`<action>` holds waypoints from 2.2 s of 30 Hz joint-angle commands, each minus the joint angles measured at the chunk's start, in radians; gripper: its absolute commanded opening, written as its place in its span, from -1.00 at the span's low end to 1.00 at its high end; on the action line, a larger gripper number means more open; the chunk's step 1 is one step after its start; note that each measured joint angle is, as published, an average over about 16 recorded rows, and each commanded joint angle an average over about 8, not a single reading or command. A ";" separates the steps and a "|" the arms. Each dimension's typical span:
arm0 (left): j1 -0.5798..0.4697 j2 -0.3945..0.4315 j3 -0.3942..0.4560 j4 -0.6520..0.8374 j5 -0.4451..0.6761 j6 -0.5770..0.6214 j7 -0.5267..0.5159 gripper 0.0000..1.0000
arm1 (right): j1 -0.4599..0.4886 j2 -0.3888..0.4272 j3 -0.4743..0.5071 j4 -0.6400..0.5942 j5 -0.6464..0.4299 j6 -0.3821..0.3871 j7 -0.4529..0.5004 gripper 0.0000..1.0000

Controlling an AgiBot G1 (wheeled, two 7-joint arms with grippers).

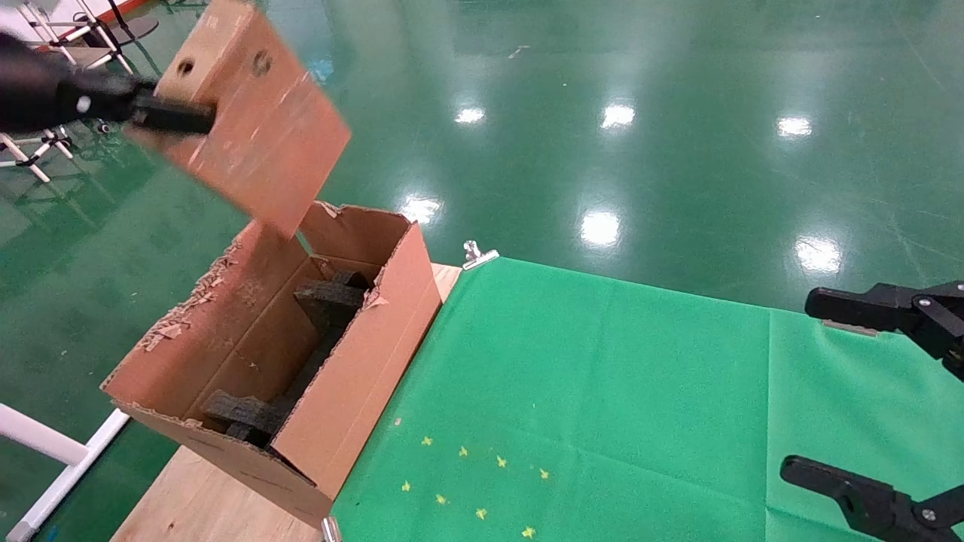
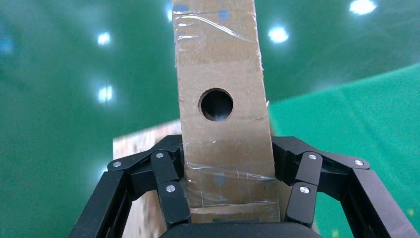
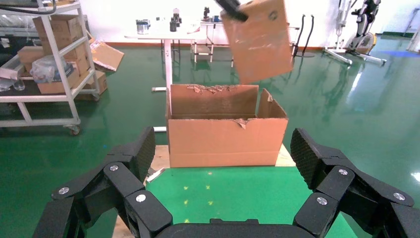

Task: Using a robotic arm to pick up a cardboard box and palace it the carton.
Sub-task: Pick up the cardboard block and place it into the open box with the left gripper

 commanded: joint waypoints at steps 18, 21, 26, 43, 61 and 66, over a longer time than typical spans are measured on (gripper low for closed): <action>0.172 -0.065 0.046 0.207 0.010 -0.102 0.114 -1.00 | 0.000 0.000 0.000 0.000 0.000 0.000 0.000 1.00; 0.191 -0.061 0.050 0.240 0.007 -0.121 0.137 -1.00 | 0.000 0.000 0.000 0.000 0.000 0.000 0.000 1.00; 0.213 -0.053 0.058 0.282 0.015 -0.149 0.167 -1.00 | 0.000 0.000 0.000 0.000 0.000 0.000 0.000 1.00; 0.287 -0.014 0.067 0.455 -0.003 -0.235 0.237 -1.00 | 0.000 0.000 0.000 0.000 0.000 0.000 0.000 1.00; 0.313 0.065 0.080 0.606 0.005 -0.283 0.291 -1.00 | 0.000 0.000 0.000 0.000 0.000 0.000 0.000 1.00; 0.327 0.090 0.081 0.649 0.000 -0.301 0.308 -1.00 | 0.000 0.000 0.000 0.000 0.000 0.000 0.000 1.00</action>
